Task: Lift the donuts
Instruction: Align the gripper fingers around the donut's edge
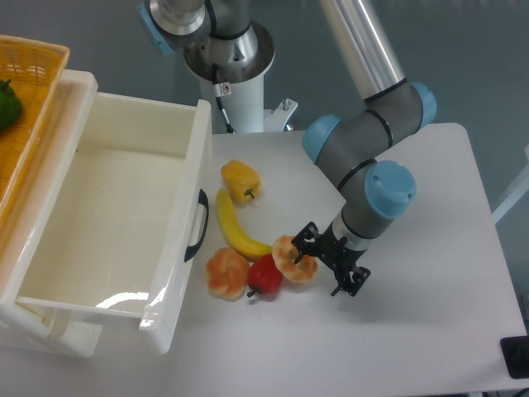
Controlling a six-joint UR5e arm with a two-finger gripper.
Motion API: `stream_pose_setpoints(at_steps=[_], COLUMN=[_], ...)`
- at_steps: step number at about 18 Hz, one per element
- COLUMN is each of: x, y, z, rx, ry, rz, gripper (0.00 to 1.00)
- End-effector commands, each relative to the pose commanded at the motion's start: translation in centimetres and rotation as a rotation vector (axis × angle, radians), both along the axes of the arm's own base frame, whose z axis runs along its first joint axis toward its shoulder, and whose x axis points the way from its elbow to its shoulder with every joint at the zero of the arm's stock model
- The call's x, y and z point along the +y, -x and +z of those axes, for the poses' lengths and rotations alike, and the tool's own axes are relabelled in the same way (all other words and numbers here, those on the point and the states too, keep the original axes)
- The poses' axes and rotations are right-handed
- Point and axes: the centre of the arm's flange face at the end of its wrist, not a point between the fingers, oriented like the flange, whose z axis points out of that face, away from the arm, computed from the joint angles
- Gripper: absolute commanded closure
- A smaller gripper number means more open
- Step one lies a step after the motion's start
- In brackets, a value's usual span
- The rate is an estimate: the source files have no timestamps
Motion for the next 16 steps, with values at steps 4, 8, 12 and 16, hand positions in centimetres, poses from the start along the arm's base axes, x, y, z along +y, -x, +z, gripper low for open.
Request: stream_pose_setpoints(at_steps=[4,8,12,16], x=[-0.1,-0.1,-0.3,-0.3], y=[-0.1,-0.3,-0.8,-0.9], z=[-0.5,-1.4,-2.0,-2.3], rx=[-0.009,-0.022,-0.034,-0.039], ry=[0.007,0.014,0.022,0.026], rz=[0.0,-0.006,-0.013,-0.015], gripper=[0.07,0.08,0.08,0.11])
